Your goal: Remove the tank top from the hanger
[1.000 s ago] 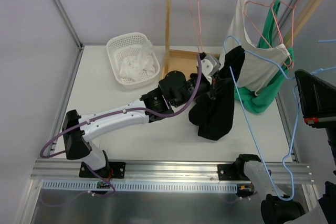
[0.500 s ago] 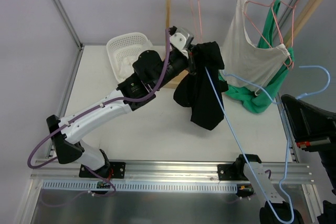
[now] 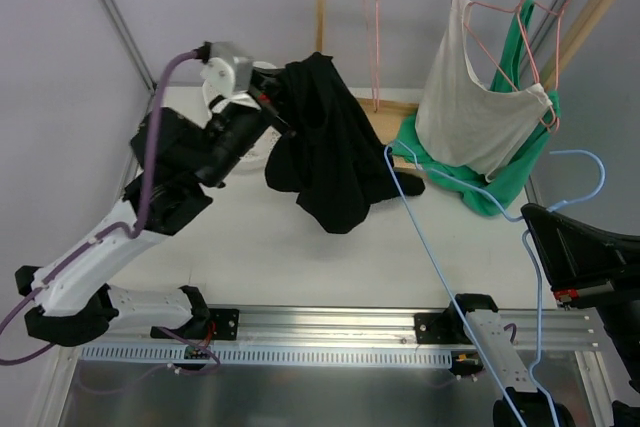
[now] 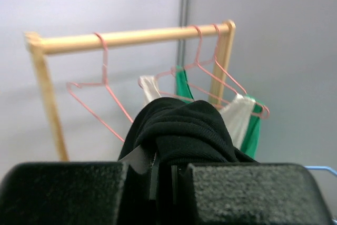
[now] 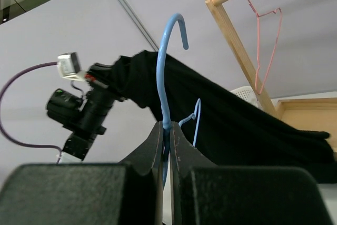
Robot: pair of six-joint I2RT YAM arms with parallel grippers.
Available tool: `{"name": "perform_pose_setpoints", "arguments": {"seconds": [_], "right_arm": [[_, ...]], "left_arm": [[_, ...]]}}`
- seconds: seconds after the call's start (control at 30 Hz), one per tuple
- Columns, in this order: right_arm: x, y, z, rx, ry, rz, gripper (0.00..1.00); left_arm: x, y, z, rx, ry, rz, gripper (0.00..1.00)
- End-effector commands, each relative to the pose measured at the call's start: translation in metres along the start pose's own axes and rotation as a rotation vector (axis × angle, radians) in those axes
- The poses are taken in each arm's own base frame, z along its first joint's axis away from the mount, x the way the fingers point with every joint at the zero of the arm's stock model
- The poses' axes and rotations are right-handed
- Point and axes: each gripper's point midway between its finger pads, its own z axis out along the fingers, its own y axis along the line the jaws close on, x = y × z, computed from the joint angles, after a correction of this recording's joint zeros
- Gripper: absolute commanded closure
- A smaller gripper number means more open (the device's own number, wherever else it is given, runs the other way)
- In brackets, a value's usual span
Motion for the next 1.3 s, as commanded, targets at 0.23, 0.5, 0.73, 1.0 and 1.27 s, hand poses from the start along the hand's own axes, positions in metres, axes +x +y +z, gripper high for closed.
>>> {"name": "perform_pose_setpoints", "arguments": {"seconds": [0.23,0.5,0.73,1.0,1.27], "right_arm": [[-0.009,-0.043,0.048,0.065,-0.015,-0.166,1.0],[-0.02,-0.091,0.113,0.145,0.01,-0.264,1.0],[-0.023,-0.126,0.166,0.18,0.029,-0.28,1.0],[-0.027,-0.158,0.211,0.21,0.027,-0.306,1.0],[-0.02,-0.185,0.262,0.205,0.043,-0.304,1.0]], "left_arm": [[-0.119,0.062,-0.042,-0.24,-0.224,0.214,1.0],[-0.146,0.11,-0.029,-0.334,-0.266,0.238,1.0],[-0.146,0.163,0.01,-0.366,-0.29,0.232,1.0],[-0.213,0.202,0.039,-0.363,-0.542,0.222,1.0],[-0.204,0.254,0.05,-0.407,-0.688,0.19,1.0]]}}
